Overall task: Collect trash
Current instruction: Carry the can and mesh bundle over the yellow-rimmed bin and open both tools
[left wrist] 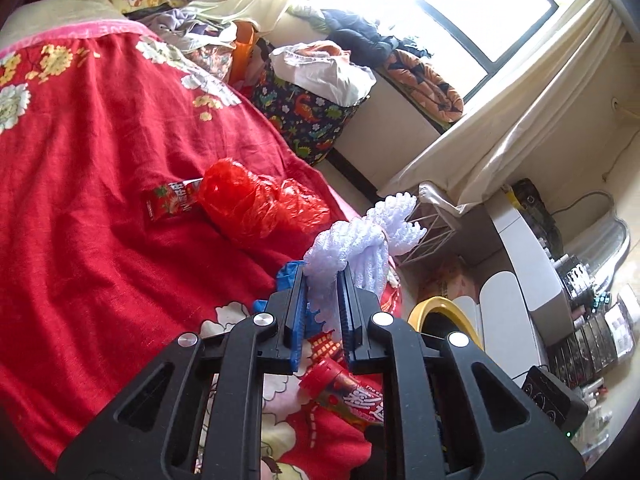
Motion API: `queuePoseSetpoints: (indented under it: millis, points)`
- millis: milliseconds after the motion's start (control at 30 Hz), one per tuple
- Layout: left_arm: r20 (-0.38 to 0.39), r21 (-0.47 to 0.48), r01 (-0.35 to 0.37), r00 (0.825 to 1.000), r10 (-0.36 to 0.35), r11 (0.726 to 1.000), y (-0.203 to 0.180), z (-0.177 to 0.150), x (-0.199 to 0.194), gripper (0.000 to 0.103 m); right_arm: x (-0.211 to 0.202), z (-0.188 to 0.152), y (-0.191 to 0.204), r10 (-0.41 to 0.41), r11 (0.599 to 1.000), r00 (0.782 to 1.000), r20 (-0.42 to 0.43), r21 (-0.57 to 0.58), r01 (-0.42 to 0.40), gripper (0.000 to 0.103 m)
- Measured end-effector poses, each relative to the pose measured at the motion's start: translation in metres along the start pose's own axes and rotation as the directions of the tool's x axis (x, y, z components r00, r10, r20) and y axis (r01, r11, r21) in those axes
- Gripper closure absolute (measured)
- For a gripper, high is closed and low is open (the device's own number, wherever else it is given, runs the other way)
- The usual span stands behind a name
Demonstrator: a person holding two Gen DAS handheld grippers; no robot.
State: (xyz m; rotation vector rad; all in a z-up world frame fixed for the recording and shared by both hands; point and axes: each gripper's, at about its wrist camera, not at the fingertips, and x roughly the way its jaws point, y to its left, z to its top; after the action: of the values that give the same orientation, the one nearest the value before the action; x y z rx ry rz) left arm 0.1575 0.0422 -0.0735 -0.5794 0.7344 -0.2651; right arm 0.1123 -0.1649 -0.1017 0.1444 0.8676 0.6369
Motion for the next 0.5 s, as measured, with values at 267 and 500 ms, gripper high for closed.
queuePoseSetpoints:
  millis: [267, 500]
  points:
    - [0.008, 0.044, 0.012, 1.000, -0.012, 0.999, -0.021, -0.001, -0.006, 0.093, -0.018, 0.006, -0.007, -0.015, 1.000, 0.998, 0.054, 0.020, 0.014, 0.073]
    - [0.004, 0.077, 0.031, 0.999, -0.032, 0.997, -0.036, -0.004, -0.008, 0.093, -0.038, 0.011, -0.019, -0.044, 0.998, 0.993, 0.109, 0.049, 0.039, 0.073]
